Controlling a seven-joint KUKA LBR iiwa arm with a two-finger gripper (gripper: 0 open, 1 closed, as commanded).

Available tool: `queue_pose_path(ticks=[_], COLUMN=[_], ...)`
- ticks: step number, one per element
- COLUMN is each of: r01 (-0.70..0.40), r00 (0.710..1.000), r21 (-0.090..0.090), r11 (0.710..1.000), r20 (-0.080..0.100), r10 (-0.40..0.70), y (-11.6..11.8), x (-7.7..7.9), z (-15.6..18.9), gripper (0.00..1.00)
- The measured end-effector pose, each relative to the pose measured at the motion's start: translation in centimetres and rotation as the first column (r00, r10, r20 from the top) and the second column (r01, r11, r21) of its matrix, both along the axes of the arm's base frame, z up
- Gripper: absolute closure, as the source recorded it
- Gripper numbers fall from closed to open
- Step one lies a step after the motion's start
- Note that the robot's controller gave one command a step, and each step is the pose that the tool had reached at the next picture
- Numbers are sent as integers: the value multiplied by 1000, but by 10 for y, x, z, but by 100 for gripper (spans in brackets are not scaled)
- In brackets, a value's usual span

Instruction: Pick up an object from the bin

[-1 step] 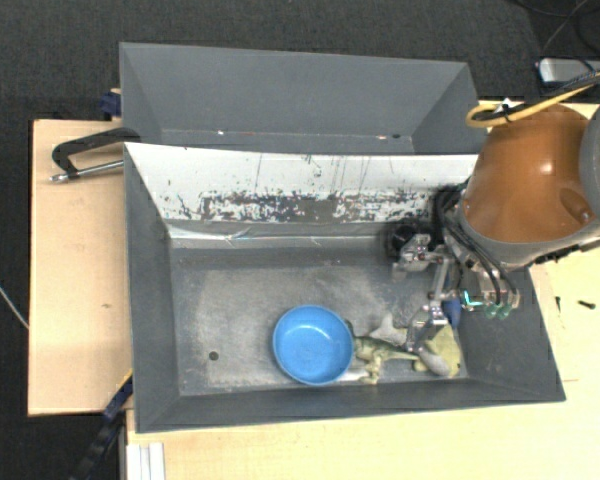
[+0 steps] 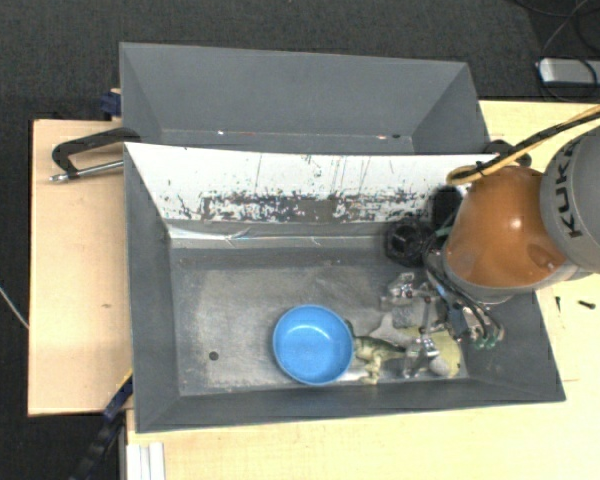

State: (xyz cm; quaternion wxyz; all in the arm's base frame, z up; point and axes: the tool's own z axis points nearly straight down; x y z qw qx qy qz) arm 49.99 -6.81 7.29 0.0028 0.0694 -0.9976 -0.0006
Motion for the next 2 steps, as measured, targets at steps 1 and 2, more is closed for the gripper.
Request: queue_pose_path(ticks=[1, 2], r01=[-1, -4], r00=[1000, 1000], r21=[0, -4], r11=[1000, 1000], r20=[6, 20], r10=[1, 4], y=[1, -39], x=[2, 15], z=[3, 129], gripper=[100, 100])
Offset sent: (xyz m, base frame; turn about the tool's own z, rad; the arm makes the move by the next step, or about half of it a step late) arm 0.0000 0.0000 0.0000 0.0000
